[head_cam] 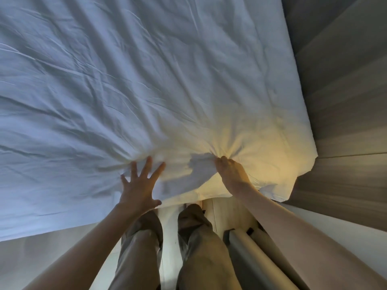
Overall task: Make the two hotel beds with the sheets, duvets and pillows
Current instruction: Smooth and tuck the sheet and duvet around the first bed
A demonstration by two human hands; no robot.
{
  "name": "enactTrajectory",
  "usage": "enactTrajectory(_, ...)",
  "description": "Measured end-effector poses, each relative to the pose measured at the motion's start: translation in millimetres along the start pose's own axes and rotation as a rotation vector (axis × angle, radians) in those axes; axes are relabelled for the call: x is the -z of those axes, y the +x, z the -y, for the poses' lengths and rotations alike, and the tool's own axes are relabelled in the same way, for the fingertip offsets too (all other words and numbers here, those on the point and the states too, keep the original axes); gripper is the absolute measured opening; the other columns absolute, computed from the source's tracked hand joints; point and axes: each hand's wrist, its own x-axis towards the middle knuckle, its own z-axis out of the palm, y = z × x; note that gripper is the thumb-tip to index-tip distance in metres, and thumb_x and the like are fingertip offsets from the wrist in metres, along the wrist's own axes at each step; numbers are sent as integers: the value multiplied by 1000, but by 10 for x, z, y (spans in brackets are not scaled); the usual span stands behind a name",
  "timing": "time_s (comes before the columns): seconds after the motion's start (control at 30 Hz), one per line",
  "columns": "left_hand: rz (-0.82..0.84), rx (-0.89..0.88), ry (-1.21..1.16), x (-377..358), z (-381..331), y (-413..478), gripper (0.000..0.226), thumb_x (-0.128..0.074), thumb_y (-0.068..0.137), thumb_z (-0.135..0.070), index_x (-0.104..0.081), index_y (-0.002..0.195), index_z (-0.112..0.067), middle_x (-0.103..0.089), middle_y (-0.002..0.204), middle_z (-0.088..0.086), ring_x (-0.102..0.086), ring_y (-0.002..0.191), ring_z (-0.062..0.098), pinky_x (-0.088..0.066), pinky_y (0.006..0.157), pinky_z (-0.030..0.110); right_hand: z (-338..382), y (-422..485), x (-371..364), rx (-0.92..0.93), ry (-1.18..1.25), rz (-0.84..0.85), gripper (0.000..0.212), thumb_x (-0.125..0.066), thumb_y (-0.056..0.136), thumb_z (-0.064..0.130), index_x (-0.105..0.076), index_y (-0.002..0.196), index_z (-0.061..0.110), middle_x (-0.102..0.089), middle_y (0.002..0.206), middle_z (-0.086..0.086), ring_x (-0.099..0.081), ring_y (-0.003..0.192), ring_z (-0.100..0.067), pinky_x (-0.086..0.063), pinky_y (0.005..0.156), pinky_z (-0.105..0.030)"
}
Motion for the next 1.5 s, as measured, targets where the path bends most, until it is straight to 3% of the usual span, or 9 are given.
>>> enactTrajectory(0.13, 57, 49, -93, 188, -60, -102, 111, -69, 78, -57, 15, 149, -41, 23, 159, 1, 15, 145, 41, -10, 111, 67, 4, -10, 257, -71, 25, 81, 41, -42, 95, -8, -56, 130, 7, -65, 115, -13, -64, 107, -28, -50, 90, -32)
enactTrajectory(0.27, -146, -5, 54, 262, -61, -317, 131, -82, 57, -63, 6, 152, -40, -5, 162, 9, -15, 144, 45, -27, 104, 71, -56, -350, 403, -167, 225, 3, 48, -39, 97, -2, -54, 137, 20, -63, 123, -11, -62, 110, -27, -49, 92, -31)
enactTrajectory(0.37, -267, -85, 82, 217, -29, -536, 137, -91, 43, -51, -10, 153, -37, -14, 161, 12, -20, 143, 44, -28, 100, 72, -44, -609, 672, -203, 384, -155, 44, -41, 99, 1, -56, 136, 20, -62, 117, -14, -62, 103, -29, -50, 88, -33)
enactTrajectory(0.67, -564, -51, 60, 657, -19, -635, 118, -85, 65, -40, -7, 154, -30, -18, 158, 21, -18, 144, 43, -25, 108, 66, 97, -657, 1933, -19, 434, -692, 23, -54, 97, 6, -69, 115, 5, -72, 99, -14, -66, 90, -31, -49, 87, -33)
enactTrajectory(0.8, -776, -13, -138, 1180, 211, -507, 94, -61, 71, 16, -26, 149, -22, -57, 126, 15, -56, 110, 34, -44, 95, 47, 21, -601, 2248, -14, 332, -749, 23, -54, 98, 11, -70, 112, 8, -71, 91, -15, -62, 87, -33, -51, 78, -37)
enactTrajectory(0.97, -738, -29, -151, 1694, 526, -475, 42, -61, 74, 9, -49, 105, -18, -62, 76, 5, -60, 62, 32, -39, 57, 31, -61, -389, 2167, -182, 315, -647, 26, -50, 99, 14, -70, 116, 13, -73, 98, -13, -65, 87, -39, -51, 70, -40)
enactTrajectory(1.27, -684, -139, -244, 2282, 768, -512, 45, -52, 82, 6, -59, 122, -14, -66, 109, 8, -63, 91, 35, -45, 70, 37, 431, -185, 2119, -645, 1153, -626, 30, -36, 104, 13, -60, 121, 10, -61, 104, -7, -70, 68, -23, -59, 54, -37)
enactTrajectory(1.37, -693, -108, -306, 2555, 807, -467, 43, -49, 86, 2, -59, 123, -17, -66, 114, 5, -62, 93, 34, -37, 69, 31, 454, -49, 2362, -671, 1112, -692, 30, -37, 102, 14, -63, 116, 9, -61, 118, -13, -70, 82, -32, -57, 78, -49)
enactTrajectory(1.5, -750, -93, -311, 2947, 843, -364, 44, -49, 86, 3, -61, 123, -18, -68, 110, 6, -63, 93, 34, -40, 70, 32, 382, 166, 2809, -629, 944, -788, 30, -39, 103, 13, -65, 117, 5, -57, 123, -17, -61, 101, -32, -44, 78, -27)
